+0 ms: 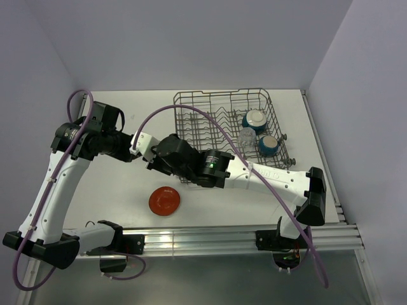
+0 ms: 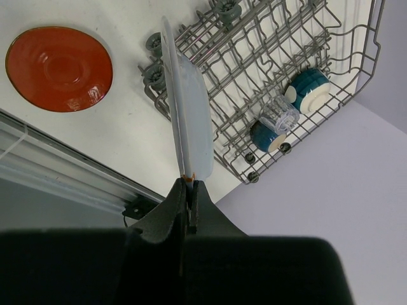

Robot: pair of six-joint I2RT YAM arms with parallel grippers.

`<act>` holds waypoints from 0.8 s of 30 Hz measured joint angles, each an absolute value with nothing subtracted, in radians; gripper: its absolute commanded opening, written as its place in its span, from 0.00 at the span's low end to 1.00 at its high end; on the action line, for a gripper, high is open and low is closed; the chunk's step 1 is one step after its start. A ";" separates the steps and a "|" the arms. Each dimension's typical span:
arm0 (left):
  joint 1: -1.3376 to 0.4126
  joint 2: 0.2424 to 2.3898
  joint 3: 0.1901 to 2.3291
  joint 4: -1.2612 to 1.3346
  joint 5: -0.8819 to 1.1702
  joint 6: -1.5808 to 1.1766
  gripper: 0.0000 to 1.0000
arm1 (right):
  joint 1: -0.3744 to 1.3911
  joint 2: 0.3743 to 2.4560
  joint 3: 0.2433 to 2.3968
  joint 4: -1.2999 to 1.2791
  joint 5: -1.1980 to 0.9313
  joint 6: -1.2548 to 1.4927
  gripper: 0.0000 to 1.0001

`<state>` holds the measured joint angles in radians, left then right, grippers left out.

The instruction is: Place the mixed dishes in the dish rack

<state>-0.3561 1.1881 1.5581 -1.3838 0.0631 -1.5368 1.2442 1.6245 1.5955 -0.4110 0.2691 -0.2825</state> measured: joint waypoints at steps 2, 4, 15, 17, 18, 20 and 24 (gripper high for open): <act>-0.356 1.188 1.558 -1.384 0.063 -1.537 0.00 | 1.244 1.625 1.596 -0.411 0.270 -0.282 0.15; -0.357 1.188 1.558 -1.384 0.064 -1.536 0.00 | 1.245 1.625 1.596 -0.412 0.271 -0.282 0.16; -0.366 1.182 1.558 -1.393 0.071 -1.534 0.00 | 1.246 1.653 1.602 -0.410 0.306 -0.277 0.29; -0.367 1.177 1.558 -1.395 0.071 -1.534 0.00 | 1.246 1.658 1.602 -0.405 0.311 -0.277 0.28; -0.367 1.175 1.558 -1.396 0.070 -1.535 0.00 | 1.248 1.658 1.600 -0.402 0.315 -0.277 0.26; -0.368 1.174 1.558 -1.394 0.070 -1.537 0.00 | 1.250 1.658 1.599 -0.398 0.321 -0.277 0.18; -0.368 1.174 1.558 -1.391 0.069 -1.558 0.00 | 1.257 1.662 1.598 -0.398 0.340 -0.275 0.00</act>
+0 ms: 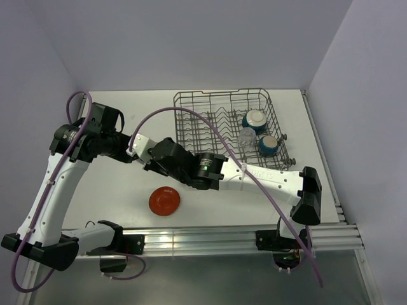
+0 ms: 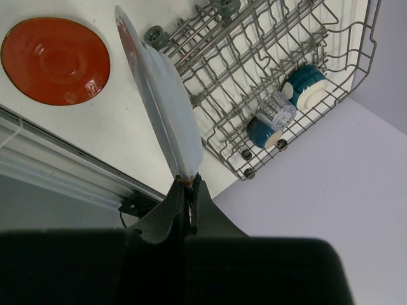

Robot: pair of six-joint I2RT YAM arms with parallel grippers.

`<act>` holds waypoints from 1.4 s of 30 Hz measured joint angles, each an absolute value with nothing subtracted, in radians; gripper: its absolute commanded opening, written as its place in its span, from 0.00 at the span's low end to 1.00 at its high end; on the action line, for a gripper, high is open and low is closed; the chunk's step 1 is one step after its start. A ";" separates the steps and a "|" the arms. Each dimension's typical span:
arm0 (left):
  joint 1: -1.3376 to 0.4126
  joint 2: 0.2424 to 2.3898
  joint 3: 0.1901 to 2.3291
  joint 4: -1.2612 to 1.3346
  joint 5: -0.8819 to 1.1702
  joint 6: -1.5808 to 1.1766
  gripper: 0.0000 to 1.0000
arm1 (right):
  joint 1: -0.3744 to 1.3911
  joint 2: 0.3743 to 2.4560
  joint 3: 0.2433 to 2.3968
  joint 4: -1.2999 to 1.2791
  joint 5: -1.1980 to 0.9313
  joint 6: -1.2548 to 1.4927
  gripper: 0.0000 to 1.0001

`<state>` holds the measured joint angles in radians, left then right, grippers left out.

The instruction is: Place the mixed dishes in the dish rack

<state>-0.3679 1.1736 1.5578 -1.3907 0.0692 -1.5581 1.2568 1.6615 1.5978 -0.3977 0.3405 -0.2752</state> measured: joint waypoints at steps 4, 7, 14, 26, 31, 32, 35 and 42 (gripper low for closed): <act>-0.368 1.173 1.558 -1.389 0.065 -1.563 0.01 | 1.261 1.666 1.598 -0.395 0.363 -0.262 0.00; -0.369 1.172 1.558 -1.388 0.065 -1.555 0.20 | 1.268 1.666 1.595 -0.390 0.382 -0.242 0.00; -0.381 1.132 1.557 -1.335 0.050 -1.500 0.77 | 1.274 1.663 1.542 -0.430 0.414 -0.130 0.00; -0.384 1.156 1.718 -1.250 -0.186 -1.364 0.78 | 1.267 1.599 1.463 -0.511 0.513 0.029 0.00; -0.384 1.093 1.618 -1.120 -0.283 -1.299 0.75 | 1.259 1.480 1.446 -0.470 0.509 -0.099 0.00; -0.384 1.068 1.578 -1.103 -0.289 -1.292 0.74 | 1.254 1.457 1.448 -0.461 0.521 -0.107 0.00; -0.384 0.999 1.478 -1.091 -0.296 -1.286 0.73 | 1.218 1.418 1.487 -0.474 0.572 -0.065 0.00; -0.384 0.973 1.372 -1.219 -0.229 -1.253 0.71 | 1.053 1.563 2.008 -0.942 0.749 0.332 0.00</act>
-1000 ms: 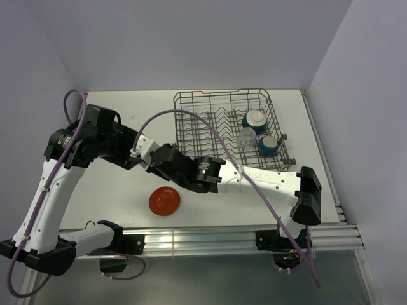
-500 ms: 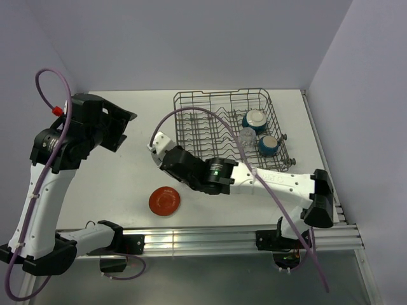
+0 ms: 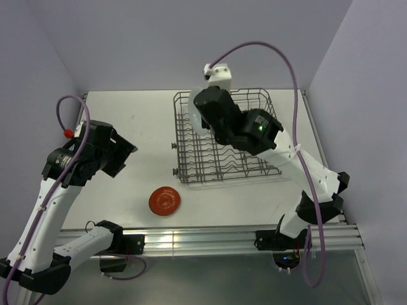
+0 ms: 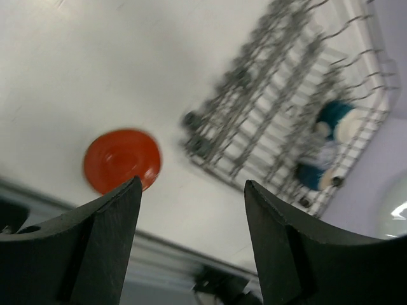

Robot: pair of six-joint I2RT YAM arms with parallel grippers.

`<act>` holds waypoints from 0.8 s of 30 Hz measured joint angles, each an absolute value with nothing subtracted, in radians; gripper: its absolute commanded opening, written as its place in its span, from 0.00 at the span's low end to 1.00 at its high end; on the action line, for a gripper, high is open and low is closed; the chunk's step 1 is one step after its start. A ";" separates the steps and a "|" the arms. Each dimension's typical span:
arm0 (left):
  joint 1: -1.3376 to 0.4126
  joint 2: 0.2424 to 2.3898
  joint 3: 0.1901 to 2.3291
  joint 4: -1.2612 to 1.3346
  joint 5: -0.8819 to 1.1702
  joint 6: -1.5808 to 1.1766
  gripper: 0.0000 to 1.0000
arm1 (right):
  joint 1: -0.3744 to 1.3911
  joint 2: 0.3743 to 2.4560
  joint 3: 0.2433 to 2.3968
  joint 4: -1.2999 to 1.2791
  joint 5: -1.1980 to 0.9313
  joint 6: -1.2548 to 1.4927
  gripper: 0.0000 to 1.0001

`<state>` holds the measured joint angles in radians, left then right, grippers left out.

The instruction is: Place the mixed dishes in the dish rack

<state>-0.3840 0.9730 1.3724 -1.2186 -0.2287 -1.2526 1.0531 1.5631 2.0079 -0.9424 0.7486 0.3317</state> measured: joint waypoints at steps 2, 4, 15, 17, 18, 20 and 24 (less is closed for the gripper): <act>-0.384 0.980 1.346 -1.269 -0.196 -1.245 0.70 | 1.033 1.628 2.157 -1.073 0.780 0.477 0.00; -0.384 0.977 1.339 -1.307 -0.167 -1.241 0.70 | 1.011 1.649 2.209 -1.158 0.765 0.616 0.00; -0.384 0.957 1.336 -1.350 -0.076 -1.242 0.70 | 0.815 1.454 1.901 -1.365 0.533 1.203 0.00; -0.384 0.976 1.336 -1.349 -0.072 -1.242 0.70 | 0.805 1.406 1.837 -1.377 0.513 1.279 0.00; -0.384 0.986 1.336 -1.349 -0.067 -1.242 0.70 | 0.799 1.380 1.802 -1.376 0.501 1.317 0.00; -0.384 1.005 1.336 -1.351 -0.057 -1.241 0.70 | 0.780 1.336 1.733 -1.375 0.473 1.382 0.00; -0.385 1.037 1.333 -1.350 -0.033 -1.242 0.70 | 0.733 1.278 1.576 -1.390 0.394 1.480 0.00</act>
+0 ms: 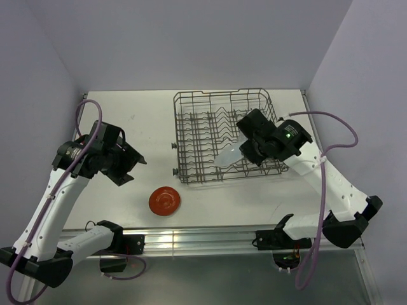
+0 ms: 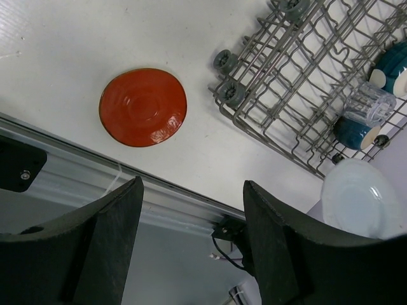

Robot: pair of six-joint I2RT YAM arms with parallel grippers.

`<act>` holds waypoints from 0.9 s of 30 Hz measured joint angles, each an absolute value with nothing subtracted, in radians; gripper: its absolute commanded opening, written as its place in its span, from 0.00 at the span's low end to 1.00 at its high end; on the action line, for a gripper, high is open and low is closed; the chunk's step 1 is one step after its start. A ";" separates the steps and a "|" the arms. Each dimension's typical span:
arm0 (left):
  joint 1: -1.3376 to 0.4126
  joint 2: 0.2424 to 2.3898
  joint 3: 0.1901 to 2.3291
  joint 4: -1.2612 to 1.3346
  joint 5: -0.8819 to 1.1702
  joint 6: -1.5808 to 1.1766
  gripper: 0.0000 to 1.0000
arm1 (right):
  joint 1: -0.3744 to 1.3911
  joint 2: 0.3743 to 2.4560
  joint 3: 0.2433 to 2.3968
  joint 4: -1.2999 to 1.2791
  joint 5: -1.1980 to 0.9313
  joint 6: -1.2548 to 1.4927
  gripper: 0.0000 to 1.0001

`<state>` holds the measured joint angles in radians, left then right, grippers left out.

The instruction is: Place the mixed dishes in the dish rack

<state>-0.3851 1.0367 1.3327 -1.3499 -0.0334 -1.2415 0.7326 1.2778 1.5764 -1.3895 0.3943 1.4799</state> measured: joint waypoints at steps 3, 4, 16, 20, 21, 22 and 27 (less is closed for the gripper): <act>-0.386 1.039 1.325 -1.351 -0.023 -1.241 0.70 | 0.708 1.299 1.524 -1.399 0.342 1.532 0.00; -0.386 1.039 1.322 -1.351 -0.022 -1.242 0.69 | 0.703 1.310 1.518 -1.399 0.326 1.544 0.00; -0.387 1.099 1.309 -1.348 0.000 -1.225 0.70 | 0.588 1.353 1.440 -1.370 0.193 1.604 0.00; -0.388 1.109 1.309 -1.342 0.003 -1.216 0.70 | 0.546 1.382 1.426 -1.377 0.171 1.599 0.00; -0.388 1.111 1.309 -1.342 0.004 -1.214 0.70 | 0.537 1.392 1.428 -1.375 0.171 1.596 0.00; -0.388 1.116 1.309 -1.340 0.004 -1.211 0.70 | 0.529 1.404 1.435 -1.378 0.171 1.590 0.00; -0.388 1.156 1.309 -1.327 0.004 -1.189 0.70 | 0.512 1.489 1.535 -1.371 0.192 1.560 0.00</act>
